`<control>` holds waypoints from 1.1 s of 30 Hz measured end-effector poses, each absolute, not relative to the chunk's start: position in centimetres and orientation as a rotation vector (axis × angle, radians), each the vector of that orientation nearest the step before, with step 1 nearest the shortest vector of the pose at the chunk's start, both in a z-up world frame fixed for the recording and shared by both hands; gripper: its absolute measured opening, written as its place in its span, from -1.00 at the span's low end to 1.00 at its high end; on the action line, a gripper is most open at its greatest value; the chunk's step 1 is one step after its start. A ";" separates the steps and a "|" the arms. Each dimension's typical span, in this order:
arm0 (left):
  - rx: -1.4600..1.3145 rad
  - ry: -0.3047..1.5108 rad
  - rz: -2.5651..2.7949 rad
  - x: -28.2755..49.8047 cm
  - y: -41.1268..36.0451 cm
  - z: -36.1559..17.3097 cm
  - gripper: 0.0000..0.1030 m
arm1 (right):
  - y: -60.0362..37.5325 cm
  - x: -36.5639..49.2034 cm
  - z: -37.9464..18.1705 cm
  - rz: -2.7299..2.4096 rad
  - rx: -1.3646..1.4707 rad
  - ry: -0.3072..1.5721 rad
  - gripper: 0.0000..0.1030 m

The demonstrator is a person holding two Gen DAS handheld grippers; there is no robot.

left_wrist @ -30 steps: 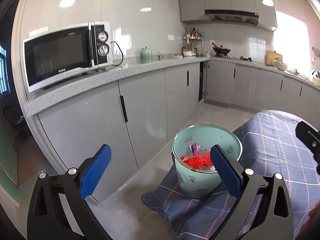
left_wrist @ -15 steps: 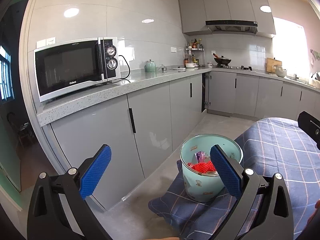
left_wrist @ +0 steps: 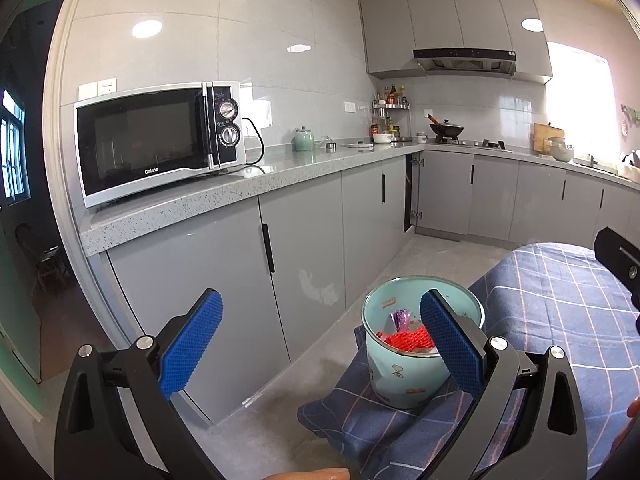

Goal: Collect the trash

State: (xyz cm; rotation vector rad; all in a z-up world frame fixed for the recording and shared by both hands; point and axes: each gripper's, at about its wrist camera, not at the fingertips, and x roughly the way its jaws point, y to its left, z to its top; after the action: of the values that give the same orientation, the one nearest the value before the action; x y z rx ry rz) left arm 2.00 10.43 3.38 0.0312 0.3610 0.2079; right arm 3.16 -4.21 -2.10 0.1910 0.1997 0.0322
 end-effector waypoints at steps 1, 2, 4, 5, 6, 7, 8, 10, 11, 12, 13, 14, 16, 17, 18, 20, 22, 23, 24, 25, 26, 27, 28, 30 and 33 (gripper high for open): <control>0.032 0.361 0.210 2.0 10.4 3.5 0.89 | -4.3 3.2 -2.1 0.032 0.197 0.202 0.86; 0.032 0.362 0.211 2.0 10.4 3.5 0.89 | -4.4 3.2 -2.1 0.033 0.202 0.203 0.86; 0.033 0.357 0.212 1.9 10.4 3.6 0.89 | -4.5 3.1 -2.0 0.028 0.209 0.201 0.86; 0.034 0.351 0.212 1.8 10.3 3.7 0.89 | -4.5 2.9 -1.9 0.027 0.209 0.195 0.86; 0.034 0.347 0.213 1.6 10.3 3.7 0.89 | -4.5 2.9 -1.9 0.025 0.206 0.191 0.86; 0.035 0.342 0.214 1.5 10.3 3.8 0.89 | -4.5 2.8 -1.8 0.023 0.204 0.186 0.86; 0.037 0.339 0.211 1.5 10.3 3.8 0.89 | -4.5 2.6 -1.8 0.023 0.204 0.182 0.86; 0.041 0.337 0.210 1.5 10.2 3.9 0.89 | -4.4 2.4 -1.8 0.026 0.202 0.177 0.87; 0.041 0.336 0.210 1.5 10.2 3.9 0.89 | -4.5 2.3 -1.8 0.025 0.202 0.176 0.87; 0.039 0.336 0.208 1.4 10.2 4.0 0.89 | -4.5 2.4 -1.7 0.027 0.202 0.174 0.87; 0.036 0.335 0.206 1.5 10.2 4.0 0.89 | -4.5 2.4 -1.8 0.028 0.199 0.177 0.87; 0.034 0.335 0.206 1.5 10.4 4.0 0.89 | -4.5 2.5 -1.7 0.026 0.196 0.182 0.87; 0.033 0.336 0.207 1.5 10.5 4.0 0.89 | -4.5 2.5 -1.8 0.024 0.198 0.188 0.87; 0.033 0.337 0.206 1.5 10.5 4.0 0.89 | -4.5 2.5 -1.9 0.025 0.201 0.189 0.87; 0.032 0.338 0.206 1.5 10.5 4.0 0.89 | -4.5 2.5 -1.8 0.024 0.202 0.189 0.87; 0.030 0.338 0.203 1.6 10.6 4.1 0.89 | -4.5 2.3 -1.7 0.024 0.200 0.185 0.87; 0.026 0.337 0.201 1.5 10.6 4.0 0.89 | -4.4 2.3 -1.6 0.028 0.198 0.184 0.87; 0.022 0.337 0.199 1.5 10.7 4.1 0.89 | -4.4 2.3 -1.6 0.029 0.197 0.184 0.87; 0.020 0.336 0.199 1.5 10.7 4.1 0.89 | -4.4 2.3 -1.6 0.028 0.197 0.183 0.87; 0.019 0.335 0.199 1.4 10.7 4.1 0.89 | -4.3 2.3 -1.6 0.028 0.197 0.182 0.87; 0.018 0.333 0.199 1.5 10.7 4.2 0.89 | -4.3 2.3 -1.7 0.030 0.197 0.182 0.87; 0.019 0.333 0.199 1.4 10.7 4.2 0.89 | -4.3 2.2 -1.7 0.029 0.198 0.181 0.87; 0.019 0.334 0.199 1.4 10.7 4.2 0.89 | -4.4 2.2 -1.7 0.029 0.198 0.181 0.87; 0.020 0.336 0.199 1.4 10.7 4.1 0.89 | -4.3 2.2 -1.7 0.030 0.198 0.184 0.87; 0.021 0.340 0.194 1.4 10.7 4.1 0.89 | -4.4 2.2 -1.8 0.030 0.201 0.184 0.87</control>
State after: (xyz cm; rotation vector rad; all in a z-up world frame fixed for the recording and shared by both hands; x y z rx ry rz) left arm 1.41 10.74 4.10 0.0208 0.3404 0.1944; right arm 2.20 -4.36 -1.77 0.2008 0.1841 0.0299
